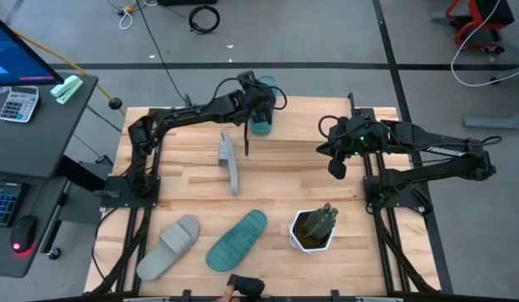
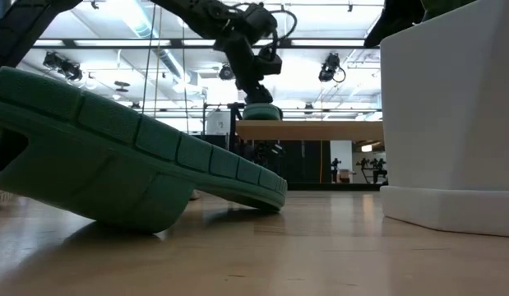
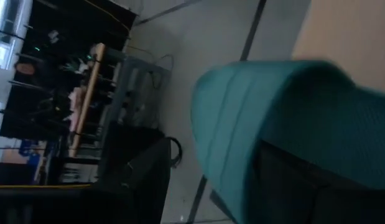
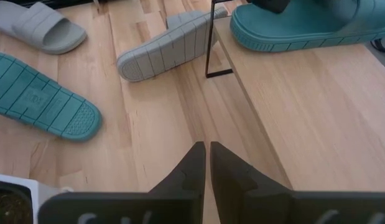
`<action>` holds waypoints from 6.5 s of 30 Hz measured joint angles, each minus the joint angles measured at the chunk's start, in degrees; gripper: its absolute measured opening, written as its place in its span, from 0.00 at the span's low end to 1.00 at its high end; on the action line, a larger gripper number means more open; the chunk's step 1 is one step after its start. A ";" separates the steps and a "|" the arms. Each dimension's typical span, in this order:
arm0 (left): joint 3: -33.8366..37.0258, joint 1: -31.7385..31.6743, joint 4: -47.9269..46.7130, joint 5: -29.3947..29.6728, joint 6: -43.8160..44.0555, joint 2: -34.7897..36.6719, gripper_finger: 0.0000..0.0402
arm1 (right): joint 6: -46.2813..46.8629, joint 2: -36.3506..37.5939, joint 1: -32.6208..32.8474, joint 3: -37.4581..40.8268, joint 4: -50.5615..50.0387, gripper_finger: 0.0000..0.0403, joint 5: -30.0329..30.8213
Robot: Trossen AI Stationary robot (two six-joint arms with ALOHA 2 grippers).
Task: Pick and place slides into the shelf
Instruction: Put the green slides on the shelf
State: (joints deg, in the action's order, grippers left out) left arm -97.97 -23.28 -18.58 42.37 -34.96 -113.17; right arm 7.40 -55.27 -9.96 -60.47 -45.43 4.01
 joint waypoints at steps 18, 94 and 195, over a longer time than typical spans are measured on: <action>-0.07 7.14 -33.81 -27.20 28.20 27.33 0.43 | 0.02 0.02 0.00 0.02 -4.79 0.07 -0.02; 55.36 48.18 1.49 -52.99 109.65 35.98 0.81 | 12.57 5.75 3.27 0.02 -25.61 0.07 -3.73; 55.19 36.47 41.40 -10.34 6.45 53.19 0.15 | 3.33 7.41 14.21 0.04 -0.29 0.07 12.18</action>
State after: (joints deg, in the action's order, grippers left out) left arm -42.78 13.19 22.81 32.03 -28.51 -59.99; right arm 10.72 -47.86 4.25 -60.42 -45.72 16.19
